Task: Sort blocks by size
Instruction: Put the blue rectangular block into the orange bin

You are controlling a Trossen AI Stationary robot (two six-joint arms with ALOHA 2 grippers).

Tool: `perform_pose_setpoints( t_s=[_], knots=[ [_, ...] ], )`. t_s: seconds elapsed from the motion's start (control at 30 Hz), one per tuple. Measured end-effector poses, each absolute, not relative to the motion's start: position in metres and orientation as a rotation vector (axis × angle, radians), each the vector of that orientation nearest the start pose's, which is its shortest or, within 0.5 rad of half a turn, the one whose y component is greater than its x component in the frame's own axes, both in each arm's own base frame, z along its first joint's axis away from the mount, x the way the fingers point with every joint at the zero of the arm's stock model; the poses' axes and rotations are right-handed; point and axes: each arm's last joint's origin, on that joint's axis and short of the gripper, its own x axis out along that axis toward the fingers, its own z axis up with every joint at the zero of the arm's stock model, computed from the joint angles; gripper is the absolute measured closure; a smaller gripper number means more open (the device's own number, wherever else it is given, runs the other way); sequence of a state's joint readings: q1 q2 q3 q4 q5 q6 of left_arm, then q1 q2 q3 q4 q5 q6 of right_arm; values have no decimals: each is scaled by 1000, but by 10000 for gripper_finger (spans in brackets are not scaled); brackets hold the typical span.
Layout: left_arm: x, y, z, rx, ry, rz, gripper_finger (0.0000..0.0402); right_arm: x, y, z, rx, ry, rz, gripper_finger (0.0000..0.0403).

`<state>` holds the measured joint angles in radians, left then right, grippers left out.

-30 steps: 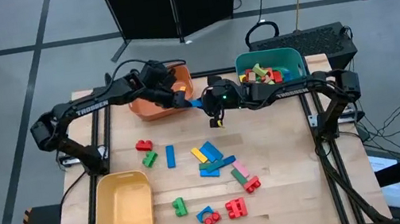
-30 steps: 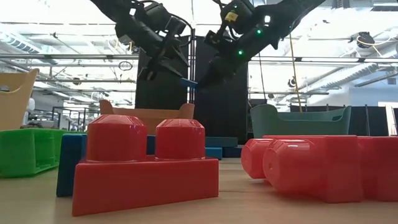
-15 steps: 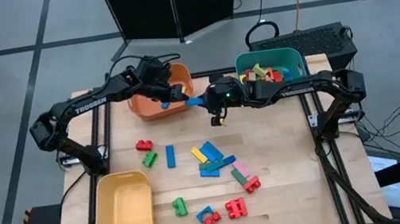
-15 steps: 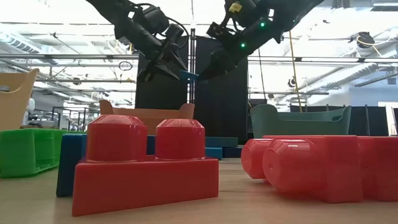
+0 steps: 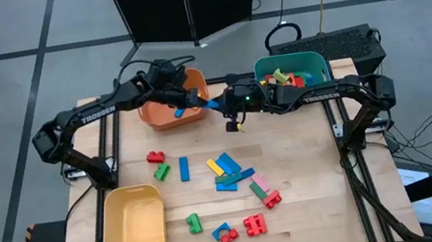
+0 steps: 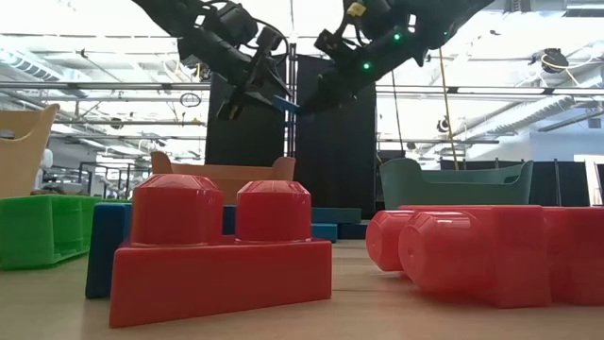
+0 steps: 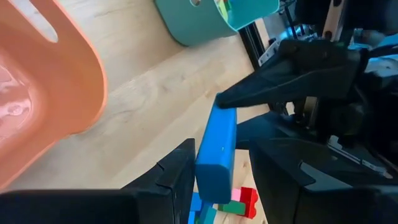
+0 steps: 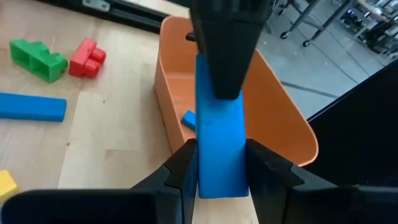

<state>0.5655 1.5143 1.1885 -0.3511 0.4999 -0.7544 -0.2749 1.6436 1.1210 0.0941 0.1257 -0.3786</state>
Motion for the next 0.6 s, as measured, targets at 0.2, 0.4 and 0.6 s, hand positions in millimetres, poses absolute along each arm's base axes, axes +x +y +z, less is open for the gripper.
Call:
perform_pose_setpoints(
  t_s=[0.2,0.4,0.6],
  knots=[
    [286,164,287,-1075,545,281,260,355,-104,257,-341,488,-317,299],
    [286,164,287,-1074,545,281,312,355,-104,257,-340,490,-317,299],
    [286,164,288,-1072,540,283,366,355,-104,256,-340,495,-316,296]
  ],
)
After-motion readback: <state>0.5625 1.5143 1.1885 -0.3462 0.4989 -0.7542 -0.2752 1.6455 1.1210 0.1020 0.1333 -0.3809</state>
